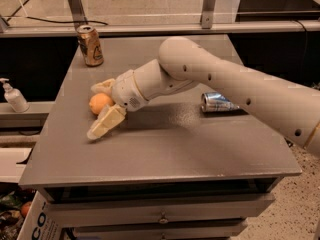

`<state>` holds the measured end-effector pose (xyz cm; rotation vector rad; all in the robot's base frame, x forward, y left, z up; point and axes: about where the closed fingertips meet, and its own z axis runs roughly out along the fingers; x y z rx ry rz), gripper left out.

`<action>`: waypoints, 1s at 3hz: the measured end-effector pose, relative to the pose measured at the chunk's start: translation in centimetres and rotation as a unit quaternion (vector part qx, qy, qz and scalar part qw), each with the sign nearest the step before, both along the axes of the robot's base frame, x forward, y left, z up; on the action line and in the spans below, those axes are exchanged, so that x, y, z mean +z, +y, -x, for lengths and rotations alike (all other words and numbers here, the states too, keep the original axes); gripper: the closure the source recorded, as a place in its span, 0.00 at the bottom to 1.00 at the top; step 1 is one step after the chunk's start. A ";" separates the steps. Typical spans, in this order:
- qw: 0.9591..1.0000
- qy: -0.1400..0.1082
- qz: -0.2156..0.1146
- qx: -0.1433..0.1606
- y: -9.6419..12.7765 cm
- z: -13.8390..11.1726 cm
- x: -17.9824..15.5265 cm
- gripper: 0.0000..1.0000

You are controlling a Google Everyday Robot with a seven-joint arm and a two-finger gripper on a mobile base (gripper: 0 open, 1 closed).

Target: Move orange near orange can

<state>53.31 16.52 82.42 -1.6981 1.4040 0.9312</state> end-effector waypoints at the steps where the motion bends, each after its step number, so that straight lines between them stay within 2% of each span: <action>1: 1.000 0.000 -0.001 -0.007 -0.1 -0.7 -0.4 0.41; 3: 0.999 0.006 -0.014 -0.031 -1.2 -2.5 0.4 0.87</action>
Offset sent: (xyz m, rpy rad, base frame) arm 0.0236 -0.0130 -0.0010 0.0306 0.0070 -0.0558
